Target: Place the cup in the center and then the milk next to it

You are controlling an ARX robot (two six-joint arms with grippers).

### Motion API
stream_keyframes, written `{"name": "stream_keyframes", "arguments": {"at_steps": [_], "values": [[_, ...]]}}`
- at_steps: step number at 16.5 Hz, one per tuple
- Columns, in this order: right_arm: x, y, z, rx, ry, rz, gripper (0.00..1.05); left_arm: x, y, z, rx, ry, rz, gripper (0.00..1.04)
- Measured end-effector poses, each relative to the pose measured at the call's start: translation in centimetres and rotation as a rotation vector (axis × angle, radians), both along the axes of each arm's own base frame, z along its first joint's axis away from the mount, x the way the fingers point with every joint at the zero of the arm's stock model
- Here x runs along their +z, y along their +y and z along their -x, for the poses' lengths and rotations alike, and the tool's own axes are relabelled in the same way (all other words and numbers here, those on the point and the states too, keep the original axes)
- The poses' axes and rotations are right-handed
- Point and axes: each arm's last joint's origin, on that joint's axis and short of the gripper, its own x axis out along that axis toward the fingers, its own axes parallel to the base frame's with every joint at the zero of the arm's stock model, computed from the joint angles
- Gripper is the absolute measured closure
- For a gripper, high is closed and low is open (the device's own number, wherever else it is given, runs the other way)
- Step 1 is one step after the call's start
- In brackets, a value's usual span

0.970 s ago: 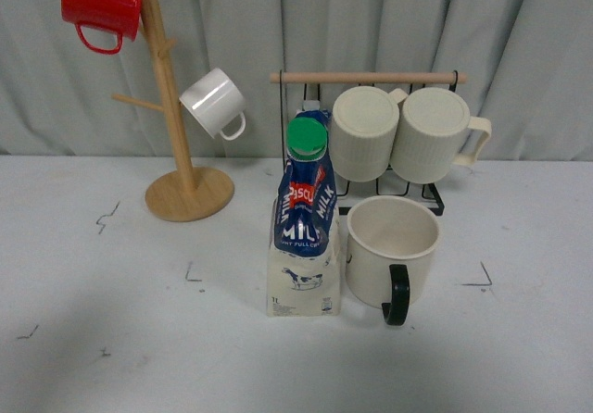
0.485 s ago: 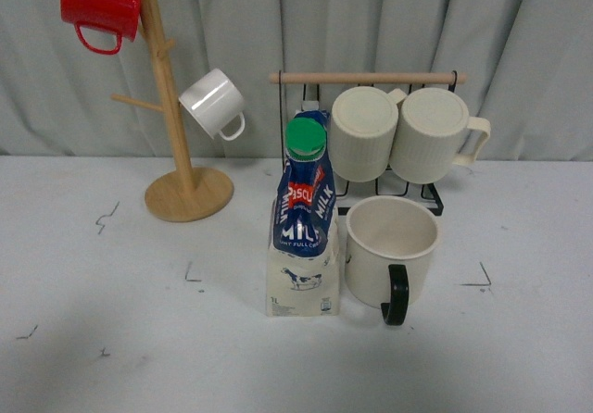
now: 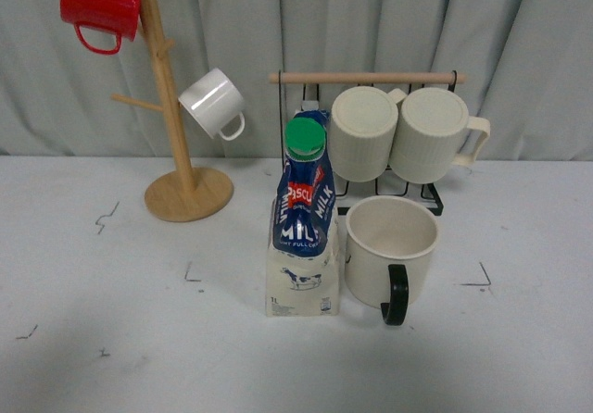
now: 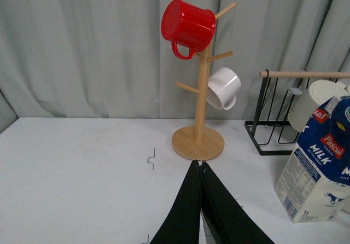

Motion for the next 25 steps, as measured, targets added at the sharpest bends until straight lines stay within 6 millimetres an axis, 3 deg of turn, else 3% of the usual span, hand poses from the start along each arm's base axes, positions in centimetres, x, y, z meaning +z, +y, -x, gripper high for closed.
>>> {"name": "stream_keyframes", "arguments": {"at_steps": [6,7,11,14,25], "values": [[0.0,0.0,0.0,0.0,0.0,0.0,0.07,-0.4,0.0,1.1,0.0,0.016,0.0,1.03],[0.0,0.0,0.0,0.0,0.0,0.0,0.07,-0.3,0.0,1.1,0.0,0.011,0.0,0.98],[0.0,0.0,0.0,0.0,0.0,0.0,0.07,-0.3,0.0,1.1,0.0,0.012,0.0,0.42],[0.0,0.0,0.0,0.0,0.0,0.0,0.07,-0.3,0.0,1.1,0.0,0.012,0.0,0.06],[0.0,0.0,0.0,0.0,0.0,0.0,0.07,-0.3,0.0,1.1,0.0,0.012,-0.001,0.07]]}}
